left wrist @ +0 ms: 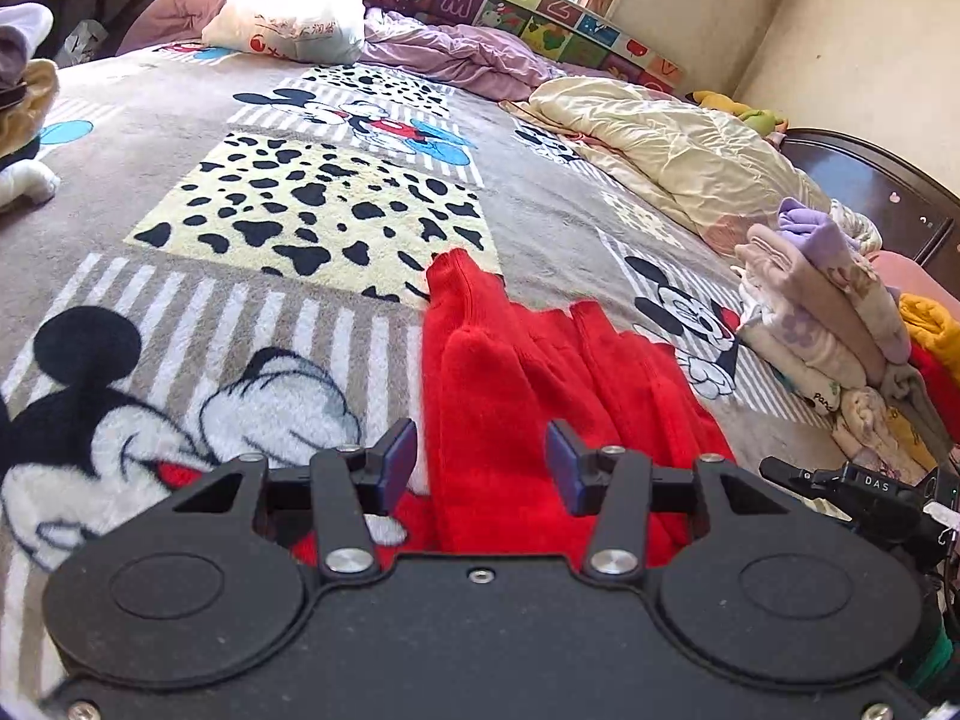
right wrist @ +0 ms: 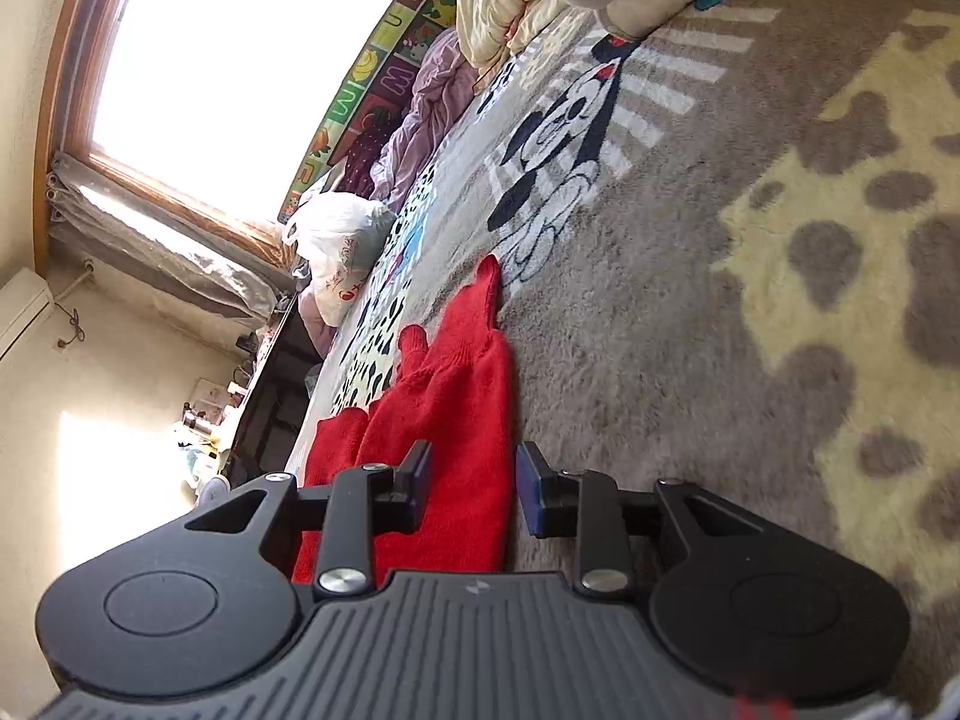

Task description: Fold clothes

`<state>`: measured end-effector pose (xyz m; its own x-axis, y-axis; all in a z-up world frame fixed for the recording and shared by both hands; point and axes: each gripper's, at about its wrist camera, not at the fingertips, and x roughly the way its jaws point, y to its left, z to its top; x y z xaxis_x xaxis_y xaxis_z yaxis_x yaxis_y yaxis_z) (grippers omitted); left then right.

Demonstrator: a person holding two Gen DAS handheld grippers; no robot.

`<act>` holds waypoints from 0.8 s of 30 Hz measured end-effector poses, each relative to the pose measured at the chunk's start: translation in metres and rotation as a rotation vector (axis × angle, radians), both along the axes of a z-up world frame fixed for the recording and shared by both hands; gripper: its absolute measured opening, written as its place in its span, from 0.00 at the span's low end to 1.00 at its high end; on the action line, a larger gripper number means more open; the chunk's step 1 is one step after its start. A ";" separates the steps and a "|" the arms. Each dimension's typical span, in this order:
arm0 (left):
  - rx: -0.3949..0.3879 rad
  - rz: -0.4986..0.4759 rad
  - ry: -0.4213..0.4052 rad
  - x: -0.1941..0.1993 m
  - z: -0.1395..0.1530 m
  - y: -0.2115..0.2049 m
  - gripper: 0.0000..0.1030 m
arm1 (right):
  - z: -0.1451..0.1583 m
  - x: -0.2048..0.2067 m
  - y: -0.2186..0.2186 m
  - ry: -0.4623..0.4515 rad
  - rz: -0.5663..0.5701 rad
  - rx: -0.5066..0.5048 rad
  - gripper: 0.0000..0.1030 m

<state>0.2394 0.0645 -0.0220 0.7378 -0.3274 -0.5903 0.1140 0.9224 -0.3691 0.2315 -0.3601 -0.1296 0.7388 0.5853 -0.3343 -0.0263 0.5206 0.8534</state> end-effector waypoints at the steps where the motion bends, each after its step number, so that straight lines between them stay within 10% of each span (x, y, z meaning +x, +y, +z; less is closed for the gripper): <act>1: -0.004 -0.001 0.005 0.011 -0.001 0.000 0.45 | -0.001 0.010 0.001 0.002 0.009 -0.002 0.31; 8: -0.066 -0.032 0.058 0.076 -0.020 -0.004 0.43 | 0.000 0.062 0.017 0.017 0.103 -0.037 0.31; 11: -0.058 -0.038 0.054 0.083 -0.024 -0.010 0.18 | 0.004 0.070 0.026 -0.001 0.140 -0.067 0.30; 14: -0.031 -0.019 0.004 0.072 -0.018 -0.012 0.05 | 0.006 0.068 0.030 -0.023 0.138 -0.089 0.05; 24: -0.030 0.249 -0.116 -0.013 0.002 0.073 0.04 | 0.023 0.021 -0.017 -0.090 -0.073 -0.106 0.05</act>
<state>0.2259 0.1378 -0.0198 0.8598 -0.1436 -0.4900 -0.0716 0.9162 -0.3943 0.2525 -0.3772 -0.1069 0.8078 0.4938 -0.3219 -0.0589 0.6110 0.7894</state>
